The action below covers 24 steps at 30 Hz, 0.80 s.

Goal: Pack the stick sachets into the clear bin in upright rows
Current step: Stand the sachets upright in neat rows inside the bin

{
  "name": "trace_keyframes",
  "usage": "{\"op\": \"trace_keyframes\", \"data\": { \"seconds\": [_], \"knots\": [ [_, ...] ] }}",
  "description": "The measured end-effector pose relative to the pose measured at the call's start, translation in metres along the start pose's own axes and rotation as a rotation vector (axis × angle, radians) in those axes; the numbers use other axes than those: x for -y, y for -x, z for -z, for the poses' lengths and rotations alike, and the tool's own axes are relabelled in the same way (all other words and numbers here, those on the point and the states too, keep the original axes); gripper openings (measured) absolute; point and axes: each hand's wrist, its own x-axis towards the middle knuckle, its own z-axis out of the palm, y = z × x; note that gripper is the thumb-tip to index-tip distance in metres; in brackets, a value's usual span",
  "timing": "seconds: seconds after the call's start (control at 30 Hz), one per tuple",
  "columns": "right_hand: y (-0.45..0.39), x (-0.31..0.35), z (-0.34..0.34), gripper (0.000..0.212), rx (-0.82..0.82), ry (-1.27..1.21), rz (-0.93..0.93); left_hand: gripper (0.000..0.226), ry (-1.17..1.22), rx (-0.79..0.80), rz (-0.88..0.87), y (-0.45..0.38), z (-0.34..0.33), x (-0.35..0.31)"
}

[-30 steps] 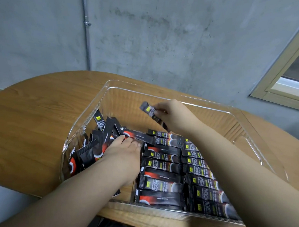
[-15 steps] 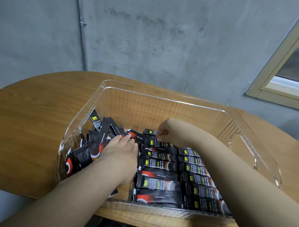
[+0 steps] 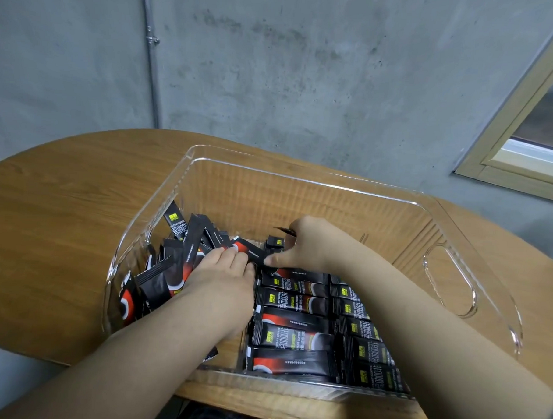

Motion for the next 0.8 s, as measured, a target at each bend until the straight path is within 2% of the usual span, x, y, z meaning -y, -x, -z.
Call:
{"op": "trace_keyframes", "data": {
  "seconds": [0.1,0.37,0.53,0.63,0.8],
  "knots": [
    [-0.003,0.003,-0.005,0.041,0.026,0.044,-0.008,0.070,-0.008,0.003,-0.001,0.000,0.000,0.000],
    [-0.005,0.008,-0.007,0.042,0.079,0.072,-0.011,0.070,-0.010,-0.006,0.000,-0.002,-0.002,0.000],
    [-0.001,0.009,0.002,0.025,0.070,-0.146,0.069,0.075,-0.025,-0.006,0.004,-0.001,-0.002,0.000],
    [0.002,0.005,0.011,0.012,-0.060,-0.306,0.109,0.076,-0.026,0.017,0.008,-0.001,0.000,-0.001],
    [0.009,-0.009,0.021,0.020,-0.408,-0.463,0.142,0.076,-0.025,0.026,0.006,0.000,0.001,-0.001]
  ]
}}
